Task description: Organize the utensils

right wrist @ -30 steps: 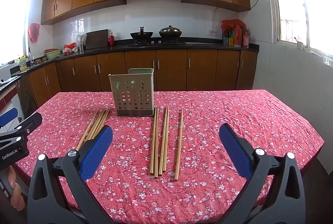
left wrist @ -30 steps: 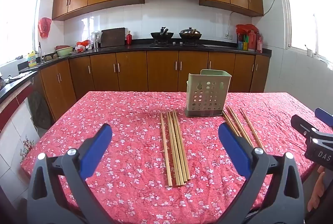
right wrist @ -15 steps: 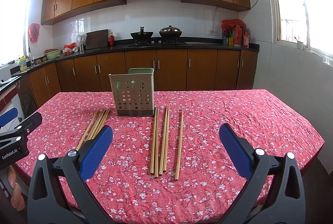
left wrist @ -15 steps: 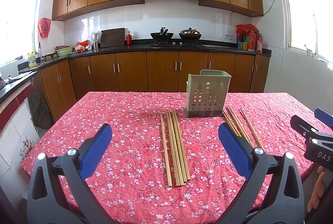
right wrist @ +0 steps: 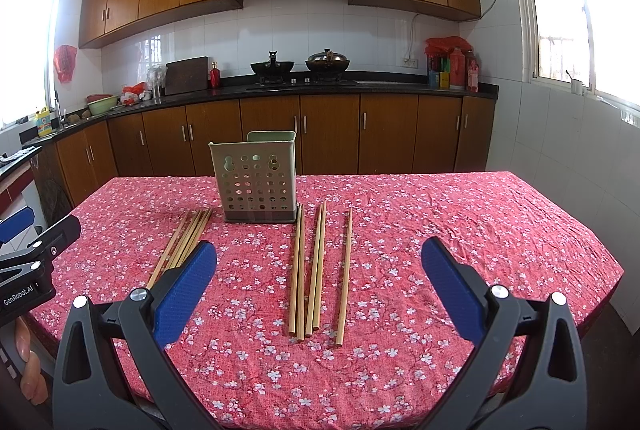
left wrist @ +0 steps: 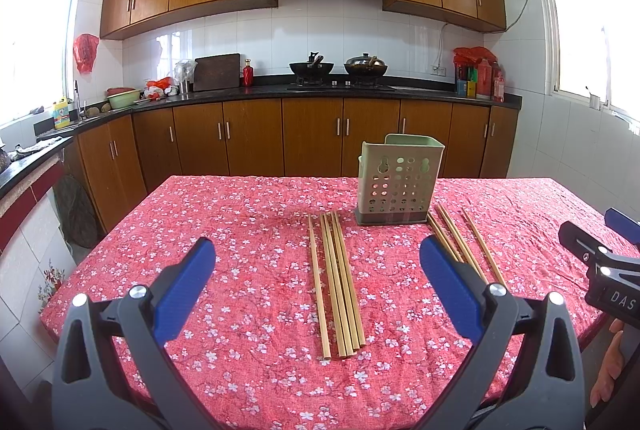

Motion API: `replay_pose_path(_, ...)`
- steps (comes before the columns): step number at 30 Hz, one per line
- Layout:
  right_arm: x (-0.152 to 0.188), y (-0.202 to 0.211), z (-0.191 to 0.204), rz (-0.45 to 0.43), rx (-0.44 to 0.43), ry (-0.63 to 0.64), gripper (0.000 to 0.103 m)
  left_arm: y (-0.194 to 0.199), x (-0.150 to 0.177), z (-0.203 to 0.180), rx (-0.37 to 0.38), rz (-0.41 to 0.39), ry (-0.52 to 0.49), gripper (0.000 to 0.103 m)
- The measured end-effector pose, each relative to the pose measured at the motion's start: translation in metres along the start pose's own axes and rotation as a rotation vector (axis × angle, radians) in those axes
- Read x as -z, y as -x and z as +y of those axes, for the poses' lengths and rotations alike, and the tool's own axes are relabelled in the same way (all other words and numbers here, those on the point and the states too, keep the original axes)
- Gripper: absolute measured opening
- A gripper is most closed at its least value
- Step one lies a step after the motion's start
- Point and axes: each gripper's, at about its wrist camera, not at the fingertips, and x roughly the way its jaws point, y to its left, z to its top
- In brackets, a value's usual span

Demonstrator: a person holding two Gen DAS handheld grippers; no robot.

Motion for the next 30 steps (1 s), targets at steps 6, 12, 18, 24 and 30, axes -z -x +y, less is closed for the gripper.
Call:
replay_pose_path(6,0.0,0.0001,0.0,0.0,0.0,0.001,0.101,-0.0001,0.0,0.0,0.001,0.0,0.0,0.099)
replay_pose_path(12,-0.0001,0.0002,0.0,0.0,0.0,0.0,0.101,-0.0001,0.0,0.0001,0.001,0.0,0.0,0.099)
replay_pose_path(18,-0.0001,0.0004,-0.0002,0.0,-0.001,0.0,0.101,-0.0012,0.0004,-0.001,0.0,0.0,0.0,0.099)
replay_pose_path(24,-0.0003,0.0005,-0.0003,0.0,0.0,-0.001,0.101,-0.0025,0.0008,-0.0022,0.0,0.0,0.001,0.099)
replay_pose_path(30,-0.0004,0.0006,-0.0004,0.0,-0.001,-0.001,0.101,-0.0038,0.0012,-0.0035,0.0,-0.001,0.0,0.099)
